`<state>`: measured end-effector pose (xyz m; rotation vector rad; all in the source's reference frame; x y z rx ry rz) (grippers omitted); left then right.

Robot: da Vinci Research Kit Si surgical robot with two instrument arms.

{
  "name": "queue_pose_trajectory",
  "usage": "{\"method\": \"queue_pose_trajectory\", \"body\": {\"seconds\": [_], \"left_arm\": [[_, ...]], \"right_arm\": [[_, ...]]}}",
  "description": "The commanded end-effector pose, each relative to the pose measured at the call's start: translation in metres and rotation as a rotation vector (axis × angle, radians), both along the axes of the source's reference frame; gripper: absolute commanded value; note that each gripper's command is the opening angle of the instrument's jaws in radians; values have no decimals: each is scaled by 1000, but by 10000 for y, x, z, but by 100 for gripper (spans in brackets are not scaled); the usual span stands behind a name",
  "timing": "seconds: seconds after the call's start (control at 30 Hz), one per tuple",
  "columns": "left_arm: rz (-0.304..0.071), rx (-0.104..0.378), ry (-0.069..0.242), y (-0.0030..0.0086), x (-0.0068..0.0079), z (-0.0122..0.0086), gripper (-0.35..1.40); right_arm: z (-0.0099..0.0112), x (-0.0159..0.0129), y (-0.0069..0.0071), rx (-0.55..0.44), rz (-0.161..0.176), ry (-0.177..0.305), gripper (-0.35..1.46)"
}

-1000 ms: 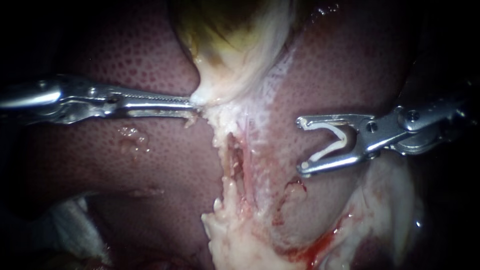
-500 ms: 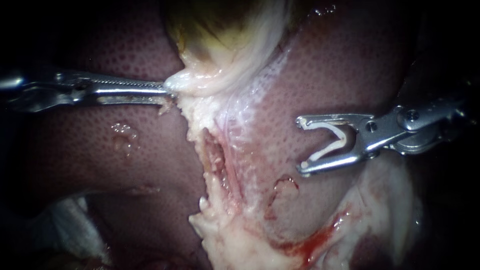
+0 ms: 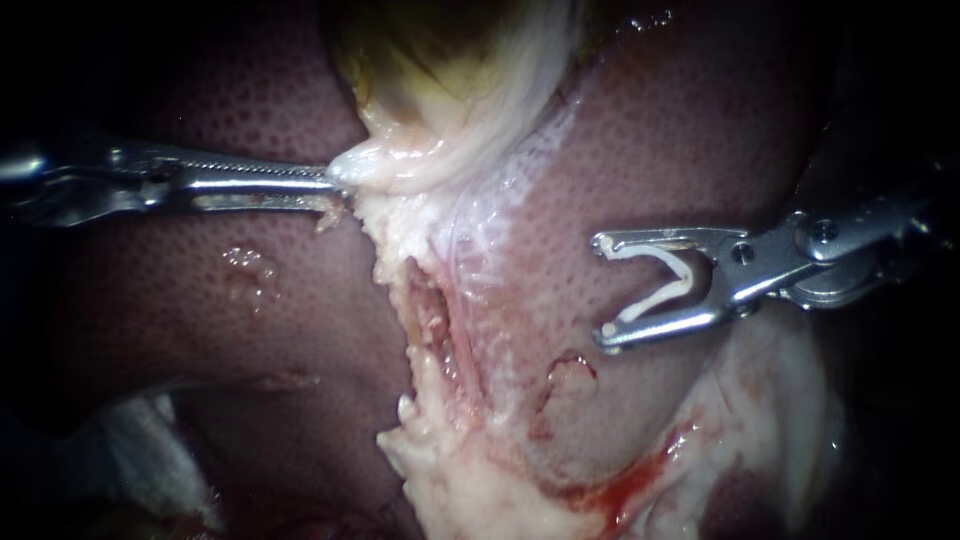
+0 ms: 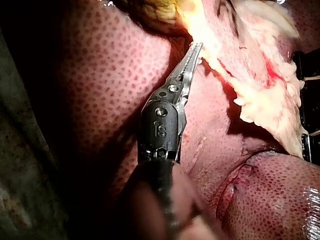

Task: Grabbing gallbladder

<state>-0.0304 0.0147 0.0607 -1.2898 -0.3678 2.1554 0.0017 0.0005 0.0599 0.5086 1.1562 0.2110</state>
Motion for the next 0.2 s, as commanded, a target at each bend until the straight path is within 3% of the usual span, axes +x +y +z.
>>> {"method": "queue_pose_trajectory", "body": {"seconds": [0.03, 0.2], "left_arm": [[0, 0, 0, 0, 0, 0, -35], [0, 0, 0, 0, 0, 0, -35]], "right_arm": [[0, 0, 0, 0, 0, 0, 59], [0, 0, 0, 0, 0, 0, 59]]}}
